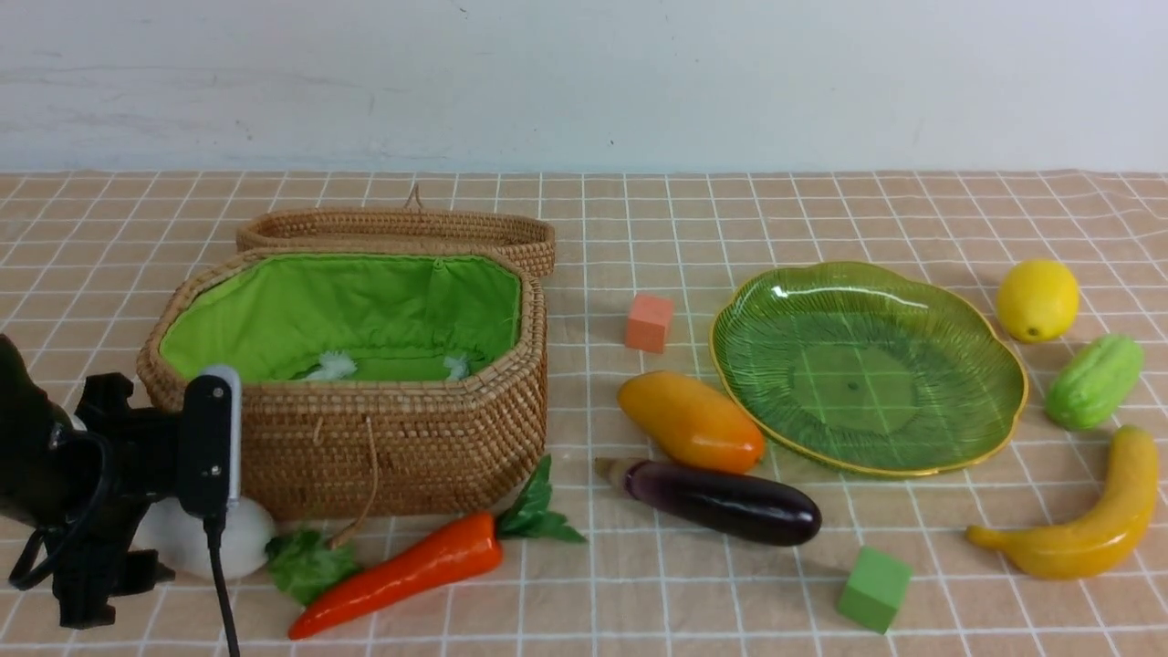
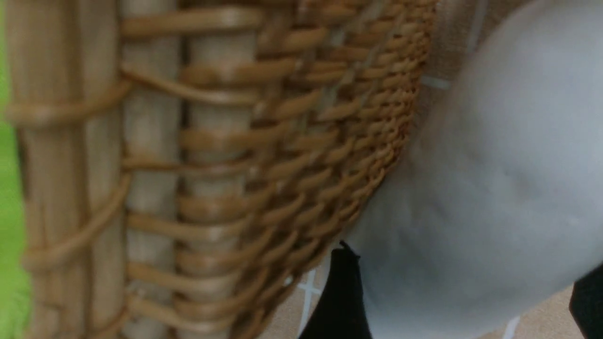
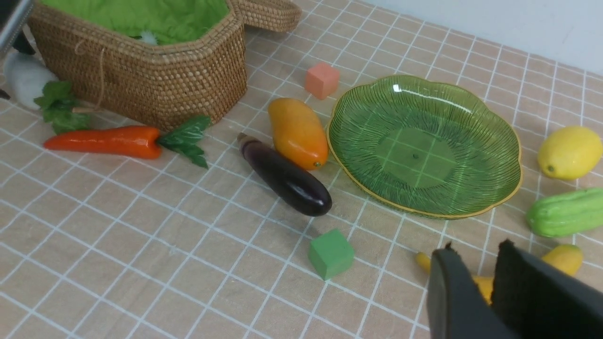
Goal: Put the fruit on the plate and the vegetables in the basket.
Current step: Take a daikon with your left arm and place it on the basket on the left.
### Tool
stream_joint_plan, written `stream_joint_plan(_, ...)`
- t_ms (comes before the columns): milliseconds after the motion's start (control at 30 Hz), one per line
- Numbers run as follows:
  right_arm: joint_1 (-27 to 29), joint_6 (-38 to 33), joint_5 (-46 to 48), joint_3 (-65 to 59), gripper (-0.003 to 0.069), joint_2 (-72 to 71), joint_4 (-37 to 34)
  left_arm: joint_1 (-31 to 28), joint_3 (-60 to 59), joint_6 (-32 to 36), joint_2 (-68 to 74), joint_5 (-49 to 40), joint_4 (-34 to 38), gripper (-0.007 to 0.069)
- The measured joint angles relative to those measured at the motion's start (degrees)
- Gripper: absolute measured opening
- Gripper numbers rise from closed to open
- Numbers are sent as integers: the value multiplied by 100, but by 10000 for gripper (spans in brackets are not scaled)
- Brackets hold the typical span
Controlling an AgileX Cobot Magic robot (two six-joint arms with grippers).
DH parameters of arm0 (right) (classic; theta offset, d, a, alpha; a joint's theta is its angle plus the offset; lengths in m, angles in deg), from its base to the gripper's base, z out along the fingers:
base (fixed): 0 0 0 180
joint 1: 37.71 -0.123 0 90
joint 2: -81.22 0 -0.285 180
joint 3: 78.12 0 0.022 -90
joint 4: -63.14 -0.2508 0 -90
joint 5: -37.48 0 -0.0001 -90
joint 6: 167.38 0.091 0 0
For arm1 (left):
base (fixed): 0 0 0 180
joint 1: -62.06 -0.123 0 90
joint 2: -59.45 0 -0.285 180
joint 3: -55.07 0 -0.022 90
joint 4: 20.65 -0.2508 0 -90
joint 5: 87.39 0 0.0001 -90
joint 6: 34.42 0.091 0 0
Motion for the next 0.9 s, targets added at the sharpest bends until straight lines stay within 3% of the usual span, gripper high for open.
stream_joint_plan(300, -7, 0, -47, 0, 158, 0, -4, 0, -24, 0, -280, -1145, 0, 578)
stream_joint_plan(600, -7, 0, -64, 0, 158, 0, -42, 0, -24, 0, -519, -1286, 712, 575)
stream_joint_plan(900, -7, 0, -64, 0, 161, 0, -42, 0, -24, -174, 27, -988, 891, 570)
